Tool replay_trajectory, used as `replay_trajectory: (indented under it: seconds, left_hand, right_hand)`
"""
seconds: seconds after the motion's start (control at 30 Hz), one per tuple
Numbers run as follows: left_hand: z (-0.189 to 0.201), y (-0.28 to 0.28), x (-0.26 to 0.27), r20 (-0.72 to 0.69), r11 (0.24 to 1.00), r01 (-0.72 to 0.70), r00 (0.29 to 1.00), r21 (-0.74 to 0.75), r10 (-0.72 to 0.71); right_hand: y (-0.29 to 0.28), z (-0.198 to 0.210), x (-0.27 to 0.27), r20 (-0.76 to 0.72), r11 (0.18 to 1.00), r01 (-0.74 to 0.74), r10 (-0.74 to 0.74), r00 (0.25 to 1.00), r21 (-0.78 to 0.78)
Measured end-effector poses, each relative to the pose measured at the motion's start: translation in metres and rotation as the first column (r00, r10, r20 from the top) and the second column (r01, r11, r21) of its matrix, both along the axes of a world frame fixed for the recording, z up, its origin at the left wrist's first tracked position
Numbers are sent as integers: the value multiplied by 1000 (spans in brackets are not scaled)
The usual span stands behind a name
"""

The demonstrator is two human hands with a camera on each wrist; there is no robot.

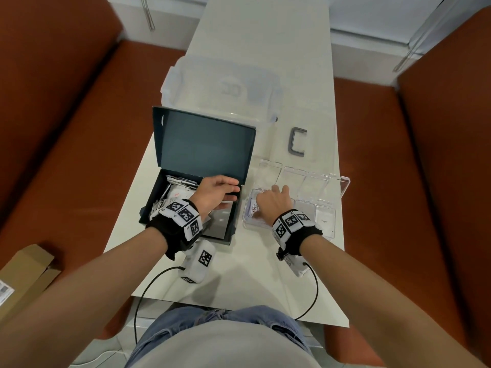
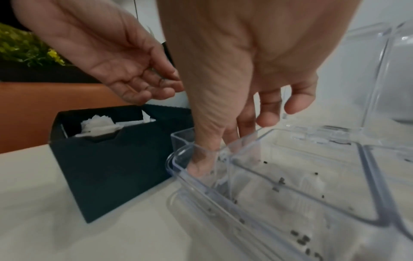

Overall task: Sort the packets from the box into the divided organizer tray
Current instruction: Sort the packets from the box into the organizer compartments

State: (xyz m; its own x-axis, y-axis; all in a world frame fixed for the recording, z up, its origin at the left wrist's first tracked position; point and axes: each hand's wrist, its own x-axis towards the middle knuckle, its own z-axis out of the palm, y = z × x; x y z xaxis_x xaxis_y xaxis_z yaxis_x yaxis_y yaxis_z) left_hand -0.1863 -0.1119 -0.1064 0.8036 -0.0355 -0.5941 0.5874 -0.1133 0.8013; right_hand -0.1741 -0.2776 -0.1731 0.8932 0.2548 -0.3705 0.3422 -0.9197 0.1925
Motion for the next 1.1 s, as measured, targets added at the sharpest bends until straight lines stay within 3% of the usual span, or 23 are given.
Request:
replay_trajectory:
  seconds: [0.23,0.63,0.9,1.0,1.1]
  left_hand:
    - [-2,10,-3,-5,1000,-11,1000,0,11]
    - [-3,16,-2,6,1000,2,1000,-16,-2]
    - [-2,17,-1,13,1000,16,1000,-12,-16]
    - [2,26,1,34,1000,29,999,-2,-29]
    - [7,43,6,55,995,92,994,44,-94]
  right_hand:
    - [0,4,-2,-5,998,-68,68,998,8]
    - [-9,21,-5,-66,990,-17,26,997,138]
    - [-6,28,-8,-34,999,-22,24,999,34]
    - [-5,44,-3,36,991,34,-39,999,131]
    - [-1,74,5,69,913,103,-141,988,394]
